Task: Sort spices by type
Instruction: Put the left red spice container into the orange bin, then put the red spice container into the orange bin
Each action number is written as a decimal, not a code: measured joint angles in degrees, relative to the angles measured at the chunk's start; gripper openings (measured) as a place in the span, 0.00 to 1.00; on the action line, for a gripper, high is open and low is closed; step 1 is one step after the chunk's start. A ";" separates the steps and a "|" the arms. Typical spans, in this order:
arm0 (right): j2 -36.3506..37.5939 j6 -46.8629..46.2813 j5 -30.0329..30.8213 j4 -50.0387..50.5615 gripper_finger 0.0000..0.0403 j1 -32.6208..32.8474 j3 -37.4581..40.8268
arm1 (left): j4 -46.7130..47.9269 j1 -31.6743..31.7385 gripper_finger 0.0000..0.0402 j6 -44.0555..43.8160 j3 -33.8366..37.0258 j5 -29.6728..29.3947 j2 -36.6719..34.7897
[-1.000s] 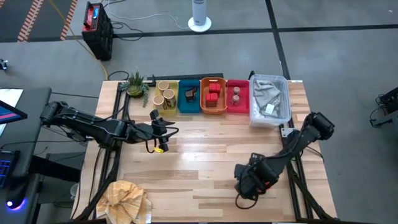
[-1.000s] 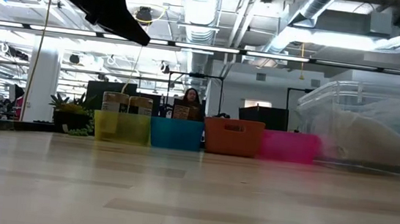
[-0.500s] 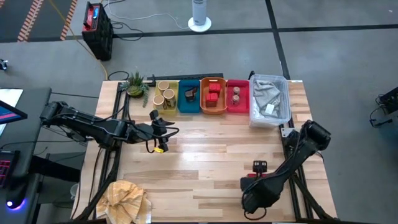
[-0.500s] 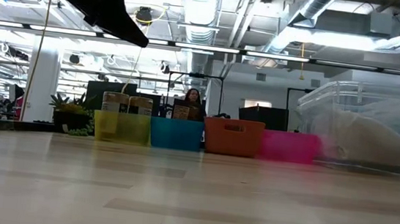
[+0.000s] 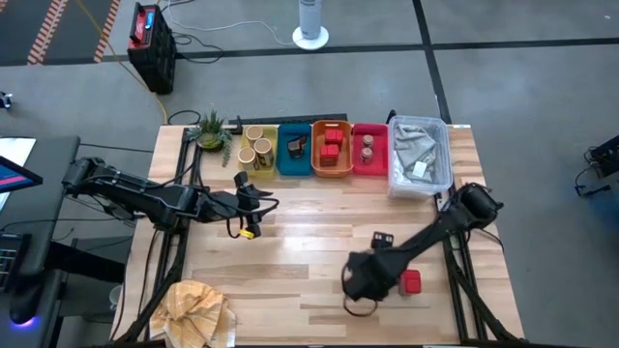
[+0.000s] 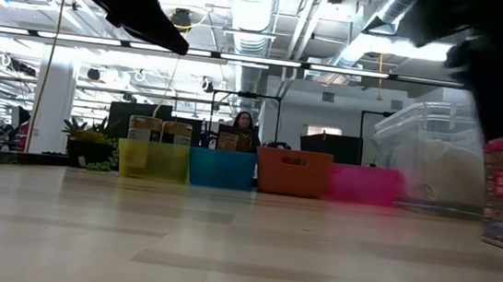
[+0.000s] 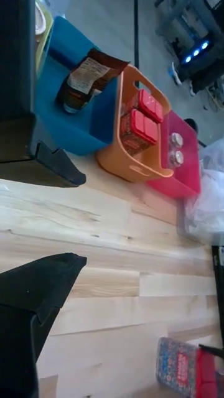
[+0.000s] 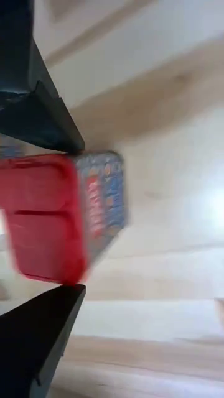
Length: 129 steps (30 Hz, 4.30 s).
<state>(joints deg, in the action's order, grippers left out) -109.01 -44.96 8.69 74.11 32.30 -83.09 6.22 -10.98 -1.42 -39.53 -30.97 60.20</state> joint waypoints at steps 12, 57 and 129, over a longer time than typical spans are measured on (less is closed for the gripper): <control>0.09 3.22 1.46 0.44 0.98 -9.32 -3.29 | 2.26 0.00 0.43 -0.93 0.00 0.25 0.00; -0.02 66.24 -1.51 -6.05 0.64 -2.61 3.13 | 6.69 0.00 0.43 -2.78 0.00 0.21 0.00; -4.70 78.61 2.97 -21.49 0.80 -51.08 -15.41 | 6.77 0.02 0.43 -2.28 0.00 -2.89 0.02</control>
<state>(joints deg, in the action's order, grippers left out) -113.71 33.65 11.66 52.61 -18.79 -98.50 12.99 -10.96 -3.70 -39.53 -33.87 60.23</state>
